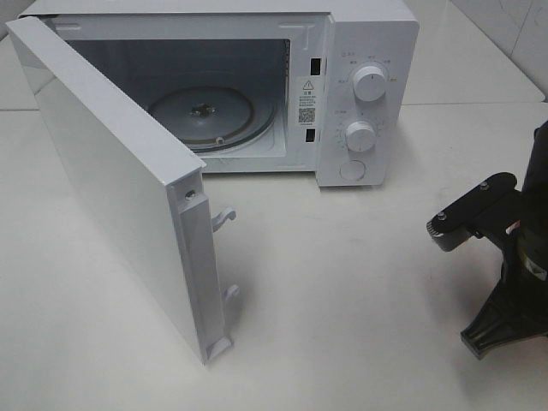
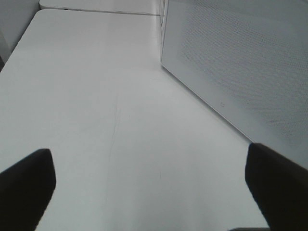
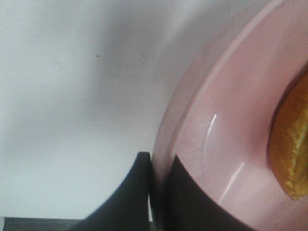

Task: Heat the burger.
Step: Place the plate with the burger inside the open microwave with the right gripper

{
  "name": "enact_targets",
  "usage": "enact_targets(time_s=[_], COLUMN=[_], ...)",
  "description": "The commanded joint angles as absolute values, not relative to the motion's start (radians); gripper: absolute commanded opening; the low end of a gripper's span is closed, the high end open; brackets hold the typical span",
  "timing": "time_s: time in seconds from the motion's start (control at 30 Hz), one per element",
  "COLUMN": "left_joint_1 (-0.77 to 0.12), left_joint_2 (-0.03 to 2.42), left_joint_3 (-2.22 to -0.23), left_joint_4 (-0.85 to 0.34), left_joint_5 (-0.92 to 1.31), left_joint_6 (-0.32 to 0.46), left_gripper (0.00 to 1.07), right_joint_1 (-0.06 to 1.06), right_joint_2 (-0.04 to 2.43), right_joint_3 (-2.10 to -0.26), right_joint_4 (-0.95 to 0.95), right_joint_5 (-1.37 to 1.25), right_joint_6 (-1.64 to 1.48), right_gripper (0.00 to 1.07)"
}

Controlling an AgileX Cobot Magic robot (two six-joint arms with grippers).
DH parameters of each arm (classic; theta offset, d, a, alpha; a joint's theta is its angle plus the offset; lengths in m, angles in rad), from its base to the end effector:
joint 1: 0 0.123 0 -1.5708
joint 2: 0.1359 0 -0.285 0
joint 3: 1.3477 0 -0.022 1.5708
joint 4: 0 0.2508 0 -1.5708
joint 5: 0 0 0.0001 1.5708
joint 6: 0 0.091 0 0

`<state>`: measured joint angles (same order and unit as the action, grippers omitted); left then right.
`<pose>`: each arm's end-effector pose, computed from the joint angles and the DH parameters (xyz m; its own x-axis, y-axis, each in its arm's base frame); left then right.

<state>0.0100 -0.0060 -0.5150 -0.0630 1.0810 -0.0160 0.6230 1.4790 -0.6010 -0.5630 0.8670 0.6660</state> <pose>-0.0084 -0.0051 0.2799 -0.4560 -0.0501 -0.8886 0.0187 0.9977 -0.0659 0.1875 0.0890 0.1618 -0.9276 -0.3575 -0.1084 -0.2905 0.8728 -0.3922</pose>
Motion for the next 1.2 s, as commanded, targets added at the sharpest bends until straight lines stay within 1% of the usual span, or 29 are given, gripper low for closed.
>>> enact_targets(time_s=[0.03, 0.1, 0.17, 0.2, 0.23, 0.27, 0.33, 0.37, 0.4, 0.5, 0.57, 0.6, 0.67, 0.7, 0.73, 0.77, 0.83, 0.93, 1.0, 1.03, 1.07, 1.2], left_joint_1=[0.004, 0.004, 0.004, 0.004, 0.004, 0.004, 0.004, 0.004, 0.004, 0.004, 0.004, 0.004, 0.004, 0.004, 0.004, 0.004, 0.004, 0.004, 0.004, 0.004, 0.004, 0.004], left_joint_2=[-0.017, -0.017, -0.017, -0.017, -0.017, -0.017, -0.017, -0.017, -0.017, -0.017, -0.017, -0.017, -0.017, -0.017, -0.017, -0.017, -0.017, -0.017, -0.017, -0.017, -0.017, -0.017], left_joint_3=[-0.515, -0.515, -0.515, -0.515, -0.515, -0.515, -0.515, -0.515, -0.515, -0.515, -0.515, -0.515, -0.515, -0.515, -0.515, -0.515, -0.515, -0.515, -0.515, -0.515, -0.515, -0.515], left_joint_4=[-0.065, -0.065, -0.065, -0.065, -0.065, -0.065, -0.065, -0.065, -0.065, -0.065, -0.065, -0.065, -0.065, -0.065, -0.065, -0.065, -0.065, -0.065, -0.065, -0.065, -0.065, -0.065], left_joint_5=[1.07, 1.07, 1.07, 1.07, 1.07, 1.07, 1.07, 1.07, 1.07, 1.07, 1.07, 1.07, 1.07, 1.07, 1.07, 1.07, 1.07, 1.07, 1.07, 1.07, 1.07, 1.07], left_joint_6=[-0.015, -0.015, -0.015, -0.015, -0.015, -0.015, -0.015, -0.015, -0.015, -0.015, -0.015, -0.015, -0.015, -0.015, -0.015, -0.015, -0.015, -0.015, -0.015, -0.015, -0.015, -0.015], left_gripper=[1.0, 1.0, 1.0, 1.0, 1.0, 1.0, 1.0, 1.0, 1.0, 1.0, 1.0, 1.0, 1.0, 1.0, 1.0, 1.0, 1.0, 1.0, 1.0, 1.0, 1.0, 1.0], right_joint_1=[0.675, 0.688, 0.741, 0.741, 0.774, 0.774, 0.822, 0.822, 0.855, 0.873, 0.943, 0.943, 0.994, 0.994, 1.028, 1.028, 1.086, 1.105, 1.17, 1.17, 1.203, 1.244], right_joint_2=[1.434, 1.427, 1.403, 1.403, 1.402, 1.402, 1.402, 1.402, 1.402, 1.402, 1.402, 1.402, 1.402, 1.402, 1.402, 1.402, 1.402, 1.402, 1.402, 1.402, 1.402, 1.402], right_joint_3=[-0.59, -0.59, -0.59, -0.59, -0.59, -0.59, -0.59, -0.59, -0.59, -0.59, -0.59, -0.59, -0.59, -0.59, -0.59, -0.59, -0.59, -0.59, -0.59, -0.59, -0.59, -0.59], right_joint_4=[-0.604, -0.604, -0.604, -0.604, -0.604, -0.604, -0.6, -0.6, -0.599, -0.599, -0.598, -0.598, -0.599, -0.599, -0.599, -0.599, -0.6, -0.601, -0.607, -0.607, -0.607, -0.608], right_joint_5=[0.955, 0.962, 0.982, 0.982, 0.996, 0.996, 0.999, 0.999, 1.0, 1.001, 1.002, 1.002, 1.008, 1.008, 1.01, 1.01, 1.01, 1.01, 1.011, 1.011, 1.01, 1.007], right_joint_6=[0.672, 0.669, 0.665, 0.665, 0.665, 0.665, 0.653, 0.653, 0.645, 0.644, 0.643, 0.643, 0.639, 0.639, 0.63, 0.63, 0.614, 0.612, 0.597, 0.597, 0.579, 0.544], right_gripper=[0.0, 0.0, 0.0, 0.0, 0.0, 0.0, 0.0, 0.0, 0.0, 0.0, 0.0, 0.0, 0.0, 0.0, 0.0, 0.0, 0.0, 0.0, 0.0, 0.0, 0.0, 0.0])
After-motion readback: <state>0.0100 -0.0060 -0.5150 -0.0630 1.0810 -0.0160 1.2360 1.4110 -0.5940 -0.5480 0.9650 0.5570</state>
